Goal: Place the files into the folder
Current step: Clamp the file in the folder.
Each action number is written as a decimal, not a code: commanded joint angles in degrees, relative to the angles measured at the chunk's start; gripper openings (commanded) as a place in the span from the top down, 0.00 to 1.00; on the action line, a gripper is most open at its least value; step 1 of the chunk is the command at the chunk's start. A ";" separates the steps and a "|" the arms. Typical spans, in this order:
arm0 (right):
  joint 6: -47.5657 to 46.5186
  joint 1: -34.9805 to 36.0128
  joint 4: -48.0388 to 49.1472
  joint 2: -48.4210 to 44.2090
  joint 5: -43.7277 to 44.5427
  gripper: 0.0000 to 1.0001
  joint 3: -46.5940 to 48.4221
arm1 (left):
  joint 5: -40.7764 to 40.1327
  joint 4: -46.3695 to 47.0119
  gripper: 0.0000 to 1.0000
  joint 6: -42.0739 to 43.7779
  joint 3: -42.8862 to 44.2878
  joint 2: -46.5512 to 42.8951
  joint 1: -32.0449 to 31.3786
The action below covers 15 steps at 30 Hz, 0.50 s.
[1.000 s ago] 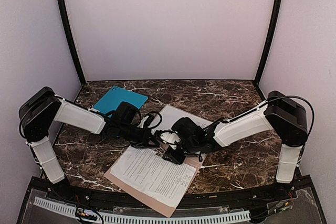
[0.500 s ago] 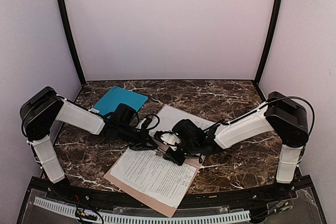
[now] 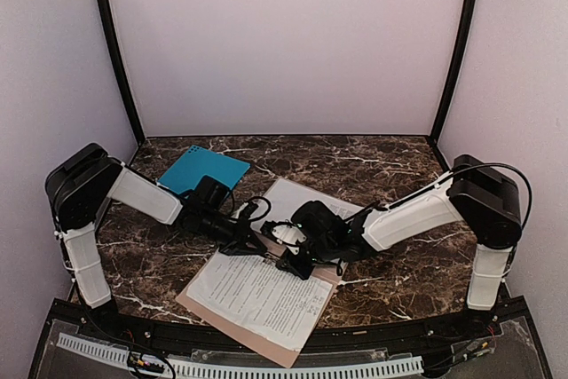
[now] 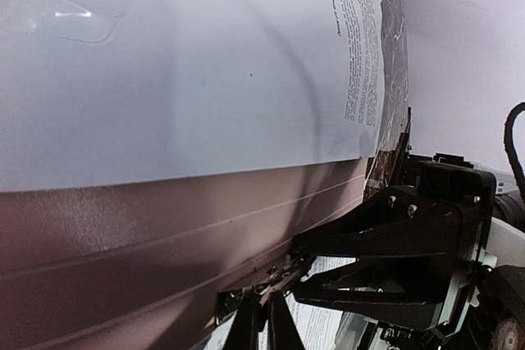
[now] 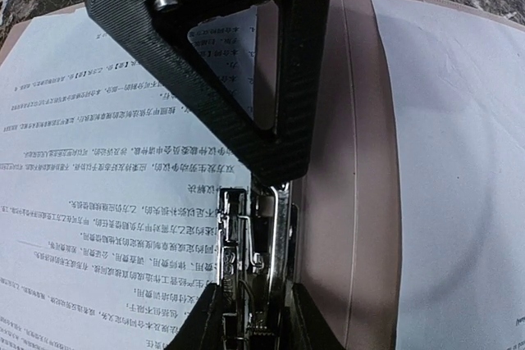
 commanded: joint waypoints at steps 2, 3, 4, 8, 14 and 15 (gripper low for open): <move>-2.71 0.30 -9.32 3.32 1.82 0.76 -1.44 | -20.70 -25.59 0.99 3.40 -4.31 13.09 -0.65; -2.89 0.27 -9.39 3.24 1.92 0.76 -1.45 | -20.68 -26.34 0.99 3.51 -4.36 13.53 -0.66; -3.04 0.31 -9.41 3.23 1.96 0.76 -1.45 | -20.88 -26.72 0.99 3.71 -4.60 14.24 -0.66; -3.15 0.07 -9.62 3.26 2.19 0.76 -1.28 | -21.99 -27.60 0.99 4.42 -6.85 14.67 -0.66; -2.16 -0.27 -10.60 4.33 2.49 0.77 -0.99 | -19.14 -24.09 0.99 5.15 -8.98 11.84 -0.62; -1.99 -0.30 -10.78 4.51 2.53 0.77 -0.91 | -18.59 -24.05 0.99 5.36 -8.77 11.46 -0.69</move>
